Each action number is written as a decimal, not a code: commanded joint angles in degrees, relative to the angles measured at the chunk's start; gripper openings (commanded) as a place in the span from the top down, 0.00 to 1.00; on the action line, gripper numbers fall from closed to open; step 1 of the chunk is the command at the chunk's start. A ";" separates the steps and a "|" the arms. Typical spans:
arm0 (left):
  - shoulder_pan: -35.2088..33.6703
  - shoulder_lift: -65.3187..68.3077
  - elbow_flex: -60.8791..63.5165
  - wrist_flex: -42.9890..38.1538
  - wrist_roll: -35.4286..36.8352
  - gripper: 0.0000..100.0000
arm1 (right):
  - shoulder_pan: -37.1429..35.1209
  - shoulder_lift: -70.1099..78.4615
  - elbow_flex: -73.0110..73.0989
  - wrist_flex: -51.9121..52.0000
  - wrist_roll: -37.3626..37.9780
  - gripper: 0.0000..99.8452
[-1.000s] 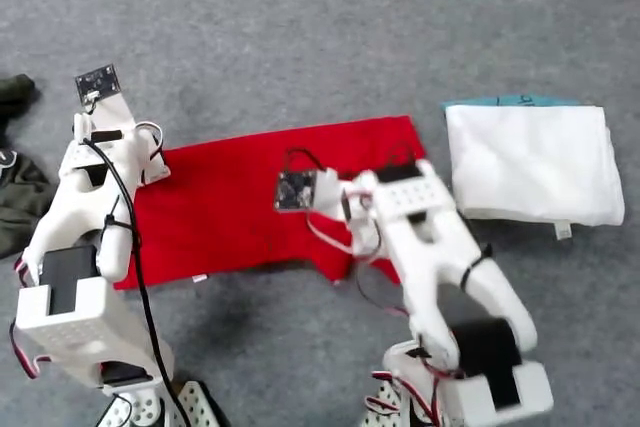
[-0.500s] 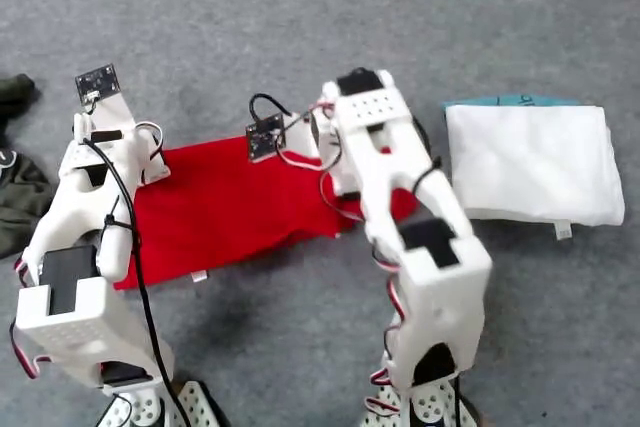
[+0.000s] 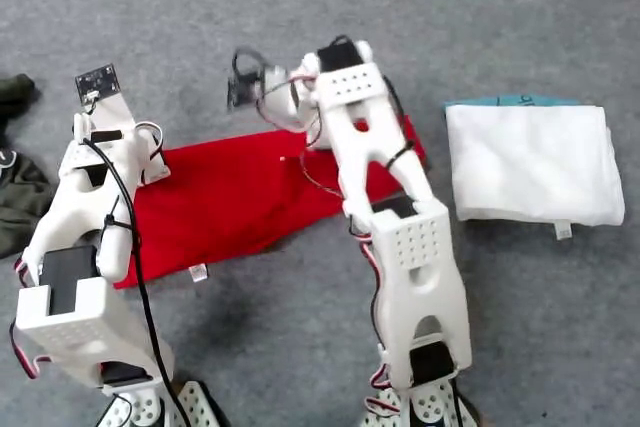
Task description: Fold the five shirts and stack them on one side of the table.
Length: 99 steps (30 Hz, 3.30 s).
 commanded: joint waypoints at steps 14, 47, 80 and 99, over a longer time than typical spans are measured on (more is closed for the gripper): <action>-0.66 -0.62 -0.92 2.11 0.35 0.97 | 6.86 -16.40 6.64 15.30 -13.01 0.99; -20.00 -24.97 12.18 31.12 -19.87 0.78 | 8.70 -36.35 51.65 4.31 -18.11 0.99; -11.12 -20.04 -4.79 37.45 -14.24 0.97 | 7.30 -36.35 31.60 7.91 -23.12 0.99; 39.78 -27.69 -11.91 24.35 -2.64 0.97 | 28.84 -36.35 3.38 8.35 -26.37 0.99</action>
